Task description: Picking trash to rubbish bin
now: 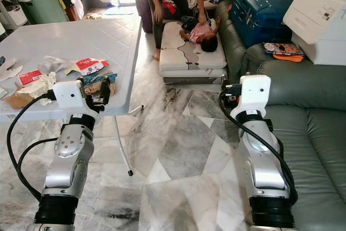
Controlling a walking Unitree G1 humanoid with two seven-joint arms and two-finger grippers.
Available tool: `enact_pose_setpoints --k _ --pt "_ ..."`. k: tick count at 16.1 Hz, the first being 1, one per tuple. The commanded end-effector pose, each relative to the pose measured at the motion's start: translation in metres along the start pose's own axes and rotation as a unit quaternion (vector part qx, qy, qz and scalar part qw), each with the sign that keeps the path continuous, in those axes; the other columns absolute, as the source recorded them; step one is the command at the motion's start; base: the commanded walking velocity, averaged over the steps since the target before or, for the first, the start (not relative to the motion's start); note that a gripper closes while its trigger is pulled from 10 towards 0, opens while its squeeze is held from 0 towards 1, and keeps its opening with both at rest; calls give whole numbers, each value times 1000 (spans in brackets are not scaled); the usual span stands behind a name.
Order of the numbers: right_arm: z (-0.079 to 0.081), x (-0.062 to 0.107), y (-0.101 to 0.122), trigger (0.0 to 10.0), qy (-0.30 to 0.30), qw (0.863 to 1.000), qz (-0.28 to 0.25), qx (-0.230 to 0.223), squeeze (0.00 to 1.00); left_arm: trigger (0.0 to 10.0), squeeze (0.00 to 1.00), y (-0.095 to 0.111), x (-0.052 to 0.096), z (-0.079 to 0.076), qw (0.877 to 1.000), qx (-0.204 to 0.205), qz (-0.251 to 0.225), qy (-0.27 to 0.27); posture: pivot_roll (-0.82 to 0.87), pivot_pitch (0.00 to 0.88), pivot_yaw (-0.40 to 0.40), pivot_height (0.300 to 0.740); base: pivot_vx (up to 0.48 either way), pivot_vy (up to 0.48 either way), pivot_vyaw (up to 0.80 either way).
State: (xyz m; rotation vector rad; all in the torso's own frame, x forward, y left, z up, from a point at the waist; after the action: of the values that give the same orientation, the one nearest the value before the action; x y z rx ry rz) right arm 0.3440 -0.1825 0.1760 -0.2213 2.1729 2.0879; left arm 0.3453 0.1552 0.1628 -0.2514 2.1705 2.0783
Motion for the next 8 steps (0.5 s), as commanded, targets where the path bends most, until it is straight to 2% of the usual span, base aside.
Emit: enact_pose_setpoints --k 1,5,8 --pt "4 -2 3 10000 9 1000 -1 -10 1000 10000 1000 4 -1 3 1000 -6 -5 10 -23 0 38 740 0 0 0" --pt "12 0 0 10000 21 1000 3 -23 1000 10000 1000 -7 1 9 999 -30 25 33 -17 0 36 740 0 0 0" --pt "18 -1 -4 10000 33 998 15 -43 1000 10000 1000 -12 1 9 998 -31 40 33 -11 0 33 740 0 0 0"
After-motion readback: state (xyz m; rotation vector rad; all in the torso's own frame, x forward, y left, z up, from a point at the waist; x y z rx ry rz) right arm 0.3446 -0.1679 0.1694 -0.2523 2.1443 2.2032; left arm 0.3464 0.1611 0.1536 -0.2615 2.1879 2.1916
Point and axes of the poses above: a point about 5 cm out from each wrist's last joint towards the gripper, its own x axis pointing back from the gripper into the wrist, its own y axis along the axis of the wrist's last joint, z = x × y, the point moved 3 cm from there along -x, pointing out of the wrist towards the gripper, and after that the axes turned 2 degrees about -x, right-handed, at the moved point
